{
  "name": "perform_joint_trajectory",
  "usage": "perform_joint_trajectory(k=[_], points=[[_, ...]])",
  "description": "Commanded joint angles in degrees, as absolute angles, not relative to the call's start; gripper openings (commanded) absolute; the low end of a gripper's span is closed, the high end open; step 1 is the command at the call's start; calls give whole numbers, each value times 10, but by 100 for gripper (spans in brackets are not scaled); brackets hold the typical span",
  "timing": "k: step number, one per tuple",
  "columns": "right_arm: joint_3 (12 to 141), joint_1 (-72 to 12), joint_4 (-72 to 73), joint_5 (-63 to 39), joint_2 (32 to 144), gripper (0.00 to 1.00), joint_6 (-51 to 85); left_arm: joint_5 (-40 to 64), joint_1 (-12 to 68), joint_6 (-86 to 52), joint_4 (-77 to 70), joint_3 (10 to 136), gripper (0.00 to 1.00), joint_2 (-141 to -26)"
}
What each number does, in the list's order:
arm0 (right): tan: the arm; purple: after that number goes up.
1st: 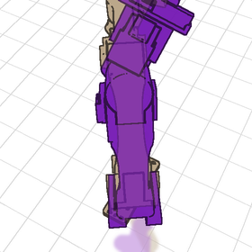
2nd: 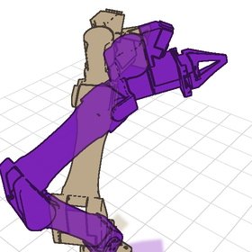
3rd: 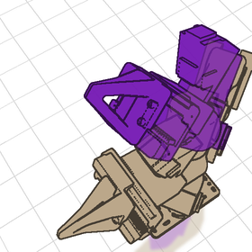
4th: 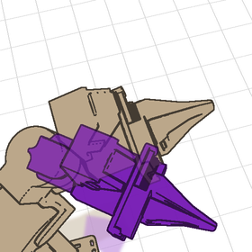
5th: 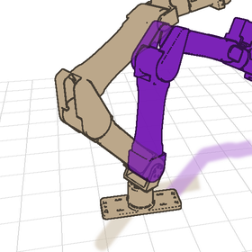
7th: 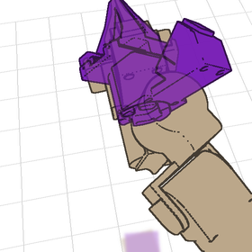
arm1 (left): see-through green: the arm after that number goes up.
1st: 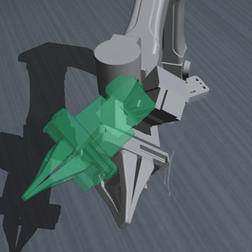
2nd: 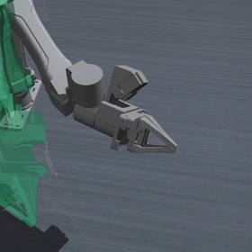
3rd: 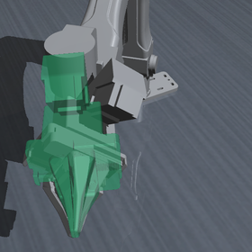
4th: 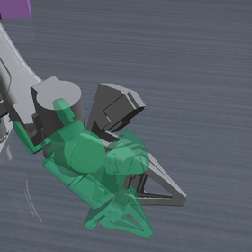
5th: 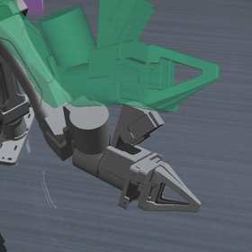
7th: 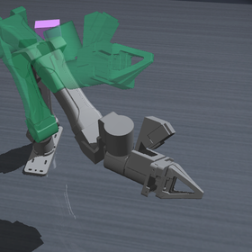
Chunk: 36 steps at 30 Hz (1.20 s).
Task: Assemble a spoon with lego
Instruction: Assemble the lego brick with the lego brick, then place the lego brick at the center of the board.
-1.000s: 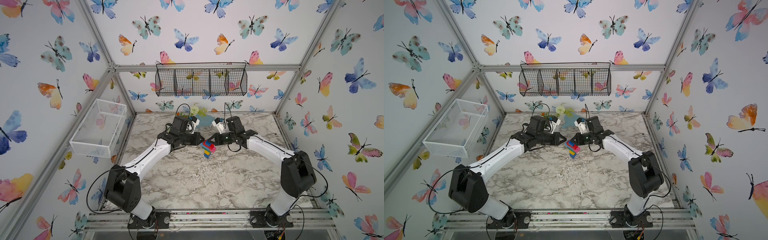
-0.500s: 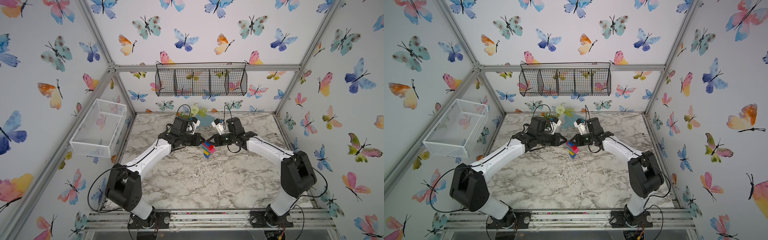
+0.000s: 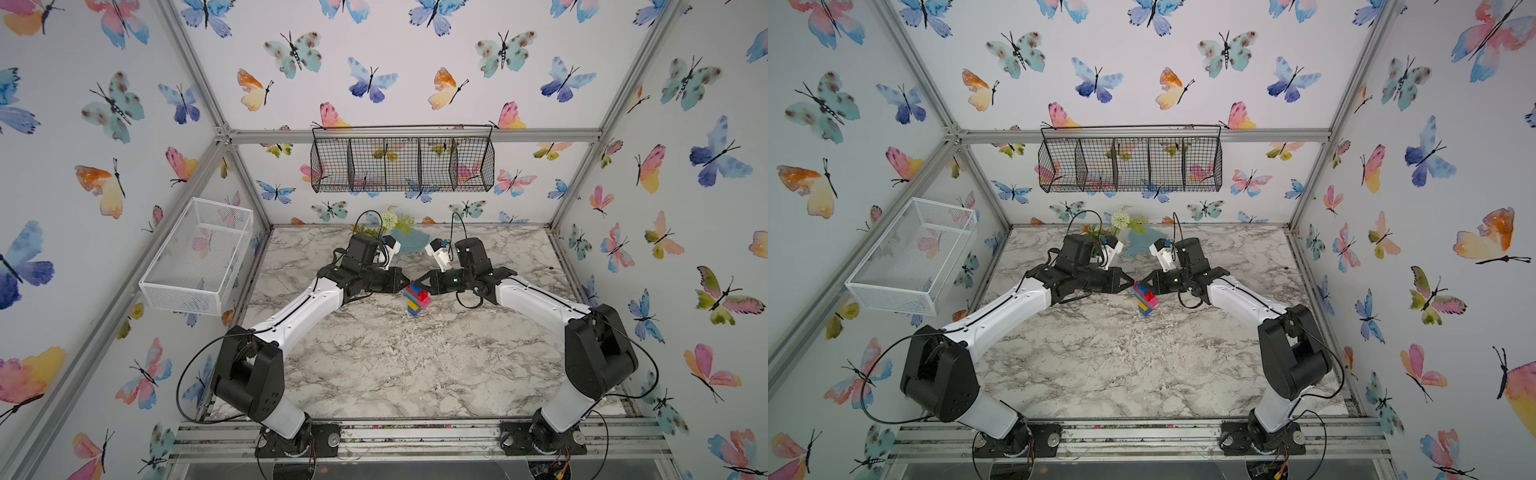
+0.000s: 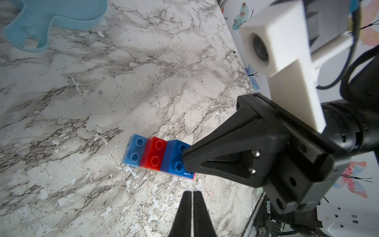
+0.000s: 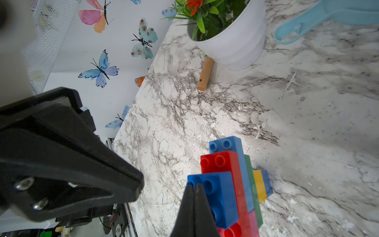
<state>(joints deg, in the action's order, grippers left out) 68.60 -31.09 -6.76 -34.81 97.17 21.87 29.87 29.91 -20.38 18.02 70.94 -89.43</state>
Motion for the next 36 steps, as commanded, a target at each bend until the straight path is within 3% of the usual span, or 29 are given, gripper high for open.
perform_joint_trajectory(k=[1,17,21,22,24,25,27,29,30,36], points=[[683,-309,-145,-333,986,2,222,305,302,-195,177,702,9,-897],[806,-312,-152,-382,998,28,222,298,302,-188,173,685,9,-880],[826,-311,-199,-360,979,42,189,272,298,-193,181,677,12,-847],[831,-311,-214,-350,974,48,175,253,296,-199,181,672,18,-834],[848,-311,-271,-302,969,62,132,228,289,-212,176,649,53,-791],[857,-311,-297,-280,971,68,113,218,284,-219,172,635,65,-768],[868,-311,-339,-264,979,78,66,184,273,-237,163,595,81,-708],[871,-312,-360,-273,996,81,29,151,268,-250,161,561,89,-655],[874,-313,-370,-274,1007,82,14,142,266,-257,159,539,99,-629],[899,-319,-397,-252,1061,83,-37,113,264,-275,133,447,98,-527]])
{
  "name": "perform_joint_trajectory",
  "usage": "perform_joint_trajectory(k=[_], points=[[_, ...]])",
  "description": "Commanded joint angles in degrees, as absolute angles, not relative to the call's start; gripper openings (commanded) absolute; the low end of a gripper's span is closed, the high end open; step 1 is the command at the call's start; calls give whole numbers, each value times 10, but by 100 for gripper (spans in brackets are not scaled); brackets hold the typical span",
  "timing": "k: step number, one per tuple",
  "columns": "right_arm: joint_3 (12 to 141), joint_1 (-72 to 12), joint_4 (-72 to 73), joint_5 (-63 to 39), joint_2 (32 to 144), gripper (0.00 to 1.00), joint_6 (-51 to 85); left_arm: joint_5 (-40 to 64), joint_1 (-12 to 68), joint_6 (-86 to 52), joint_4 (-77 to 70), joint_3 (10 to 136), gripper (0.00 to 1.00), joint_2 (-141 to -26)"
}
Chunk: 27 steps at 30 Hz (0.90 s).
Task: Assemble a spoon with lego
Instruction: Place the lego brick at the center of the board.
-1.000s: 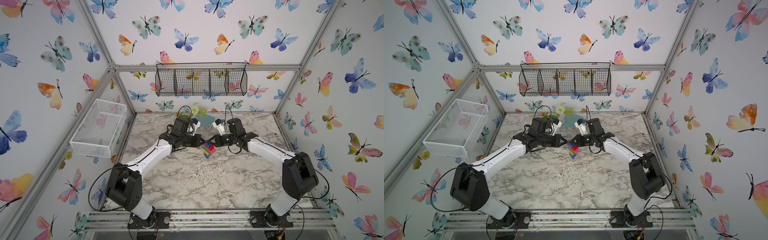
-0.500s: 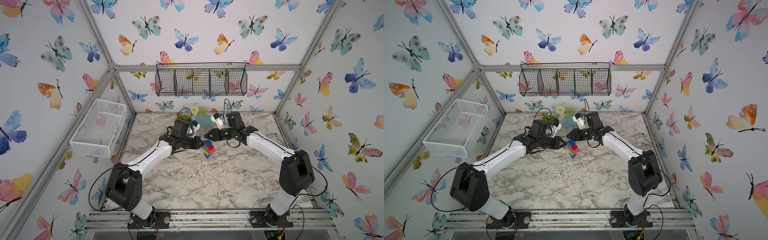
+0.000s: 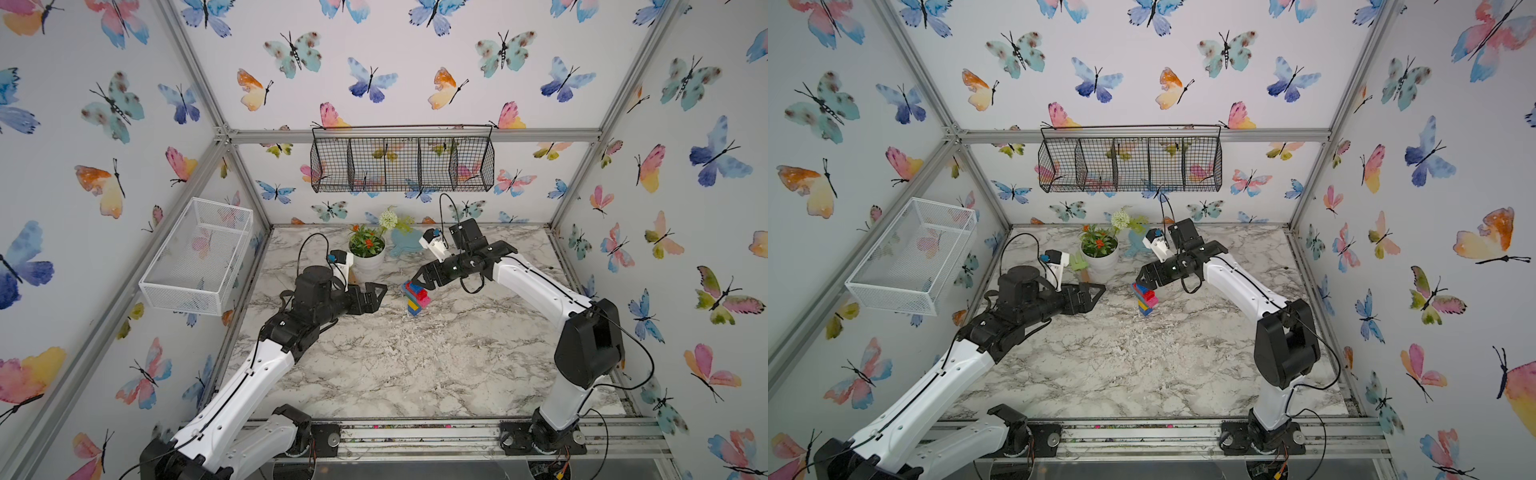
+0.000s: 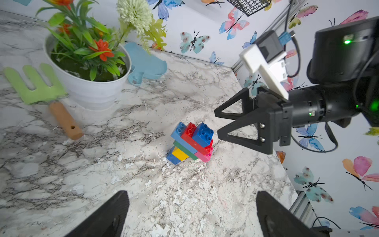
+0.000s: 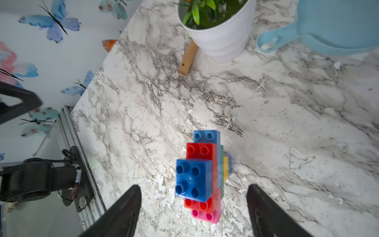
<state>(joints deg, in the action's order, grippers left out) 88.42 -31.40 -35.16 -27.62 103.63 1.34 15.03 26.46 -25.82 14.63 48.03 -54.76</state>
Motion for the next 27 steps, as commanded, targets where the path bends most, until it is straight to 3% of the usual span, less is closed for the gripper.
perform_joint_trajectory(k=[1,10,22,27], points=[[905,-320,-400,-252,1066,83,-40,114,264,-279,128,437,98,-520],[937,-337,-410,-249,1095,83,-51,136,264,-284,137,414,98,-516],[956,-341,-417,-205,1131,72,-36,136,264,-273,142,401,98,-507],[959,-341,-415,-201,1122,54,-25,137,264,-264,142,408,98,-510]])
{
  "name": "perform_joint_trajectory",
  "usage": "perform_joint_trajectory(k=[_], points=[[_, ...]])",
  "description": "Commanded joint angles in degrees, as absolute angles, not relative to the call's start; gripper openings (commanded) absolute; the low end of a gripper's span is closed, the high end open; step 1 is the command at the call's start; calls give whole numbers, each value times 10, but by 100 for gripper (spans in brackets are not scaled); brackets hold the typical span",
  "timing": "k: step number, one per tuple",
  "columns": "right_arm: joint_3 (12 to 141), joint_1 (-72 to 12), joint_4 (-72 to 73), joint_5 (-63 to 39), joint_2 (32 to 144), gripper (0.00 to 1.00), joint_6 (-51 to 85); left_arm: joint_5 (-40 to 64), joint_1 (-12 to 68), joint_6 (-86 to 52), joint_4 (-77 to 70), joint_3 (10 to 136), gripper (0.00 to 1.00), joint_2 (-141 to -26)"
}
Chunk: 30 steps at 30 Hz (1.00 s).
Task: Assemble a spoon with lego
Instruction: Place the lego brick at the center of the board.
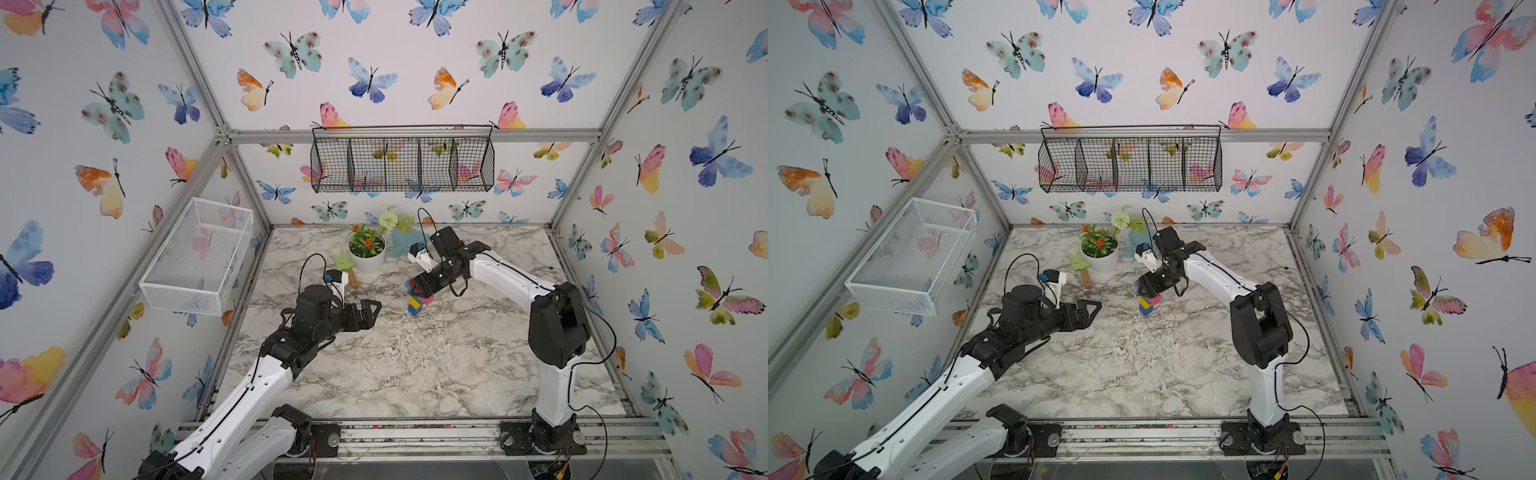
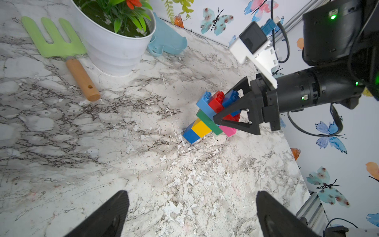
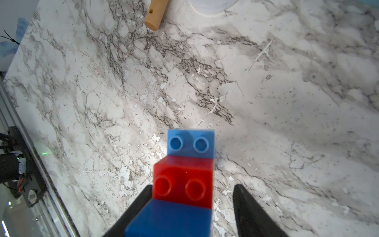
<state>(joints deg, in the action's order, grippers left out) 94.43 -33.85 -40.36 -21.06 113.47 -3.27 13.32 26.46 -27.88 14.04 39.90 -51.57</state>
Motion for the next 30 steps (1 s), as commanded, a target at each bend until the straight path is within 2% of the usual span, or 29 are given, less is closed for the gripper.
perform_joint_trajectory(k=[1,5,9,15,17,19,22,26,30], points=[[960,-341,-415,-203,1119,51,-23,138,264,-263,142,411,98,-512],[959,-341,-412,-220,1106,36,-13,151,264,-250,142,425,98,-528],[955,-340,-403,-230,1089,28,1,183,266,-227,124,445,98,-542],[951,-333,-385,-316,1067,26,13,185,309,-140,103,484,98,-549],[948,-323,-377,-368,1064,26,17,152,342,-80,102,489,98,-545],[946,-315,-376,-419,1064,26,17,107,372,-24,100,483,98,-533],[941,-311,-381,-450,1060,26,13,101,389,44,55,432,98,-496],[928,-308,-375,-486,1046,26,12,50,389,66,14,386,98,-461],[905,-308,-357,-527,1031,26,20,39,410,76,32,387,98,-486]])
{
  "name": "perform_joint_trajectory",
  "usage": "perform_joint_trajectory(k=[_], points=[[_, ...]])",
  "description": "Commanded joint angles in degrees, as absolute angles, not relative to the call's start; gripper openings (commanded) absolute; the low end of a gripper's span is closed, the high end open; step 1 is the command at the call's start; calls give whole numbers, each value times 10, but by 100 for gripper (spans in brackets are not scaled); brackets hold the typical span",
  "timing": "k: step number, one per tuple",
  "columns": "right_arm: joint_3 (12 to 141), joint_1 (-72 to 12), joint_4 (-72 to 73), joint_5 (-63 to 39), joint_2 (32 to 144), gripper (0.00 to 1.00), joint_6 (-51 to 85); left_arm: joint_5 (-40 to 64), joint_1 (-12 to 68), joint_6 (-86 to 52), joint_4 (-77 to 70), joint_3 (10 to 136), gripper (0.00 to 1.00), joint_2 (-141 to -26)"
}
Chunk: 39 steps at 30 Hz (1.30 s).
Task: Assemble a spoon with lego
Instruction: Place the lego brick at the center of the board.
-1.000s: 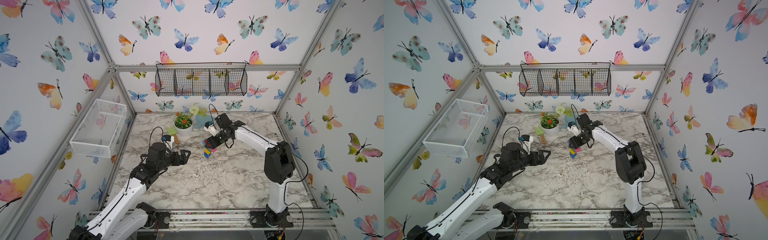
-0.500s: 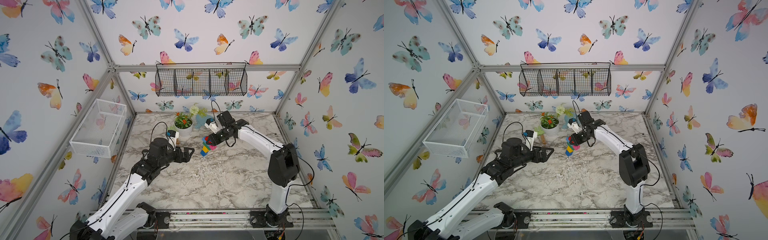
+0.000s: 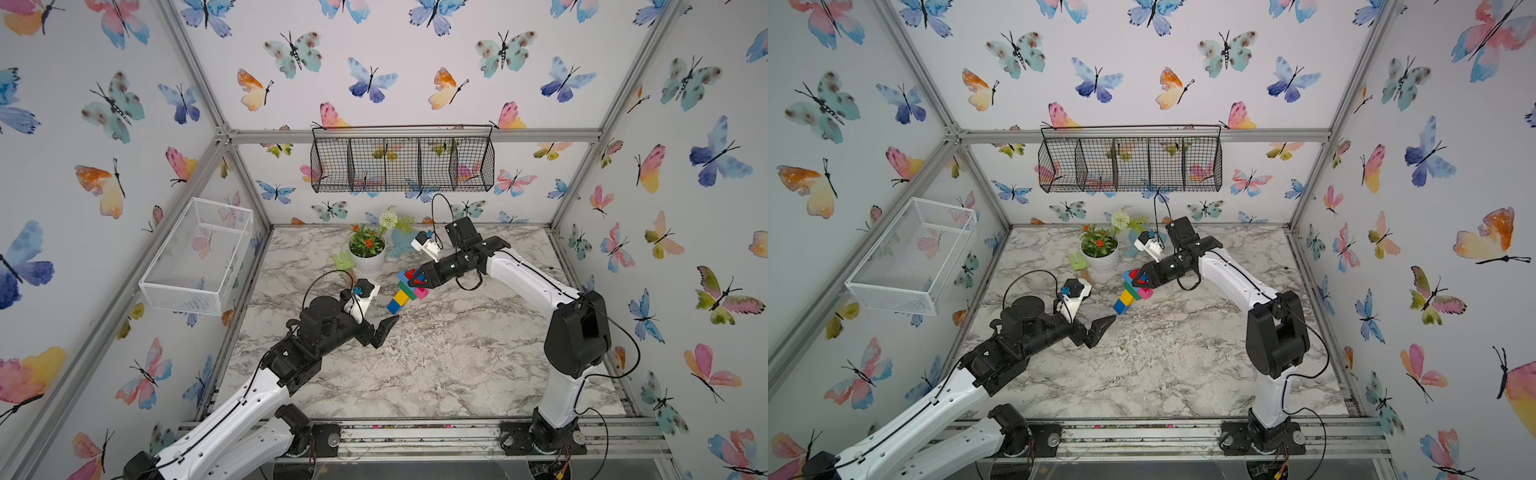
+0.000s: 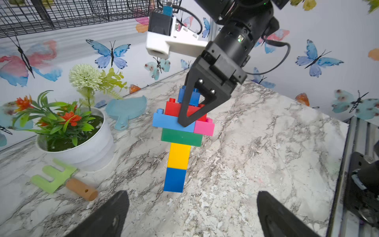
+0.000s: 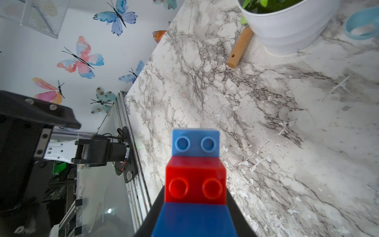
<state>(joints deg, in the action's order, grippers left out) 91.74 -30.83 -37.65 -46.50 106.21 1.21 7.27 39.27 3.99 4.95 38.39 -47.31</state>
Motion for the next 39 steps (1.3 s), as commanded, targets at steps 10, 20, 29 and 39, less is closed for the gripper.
perform_joint_trajectory(k=[10,20,29,39], points=[[830,-308,-305,-582,992,26,44,-57,472,80,33,428,99,-582],[793,-308,-293,-586,977,26,44,-19,475,76,41,459,95,-641],[792,-308,-292,-587,977,26,44,6,479,70,58,490,88,-690],[784,-308,-284,-591,976,25,49,4,482,69,68,497,72,-707]])
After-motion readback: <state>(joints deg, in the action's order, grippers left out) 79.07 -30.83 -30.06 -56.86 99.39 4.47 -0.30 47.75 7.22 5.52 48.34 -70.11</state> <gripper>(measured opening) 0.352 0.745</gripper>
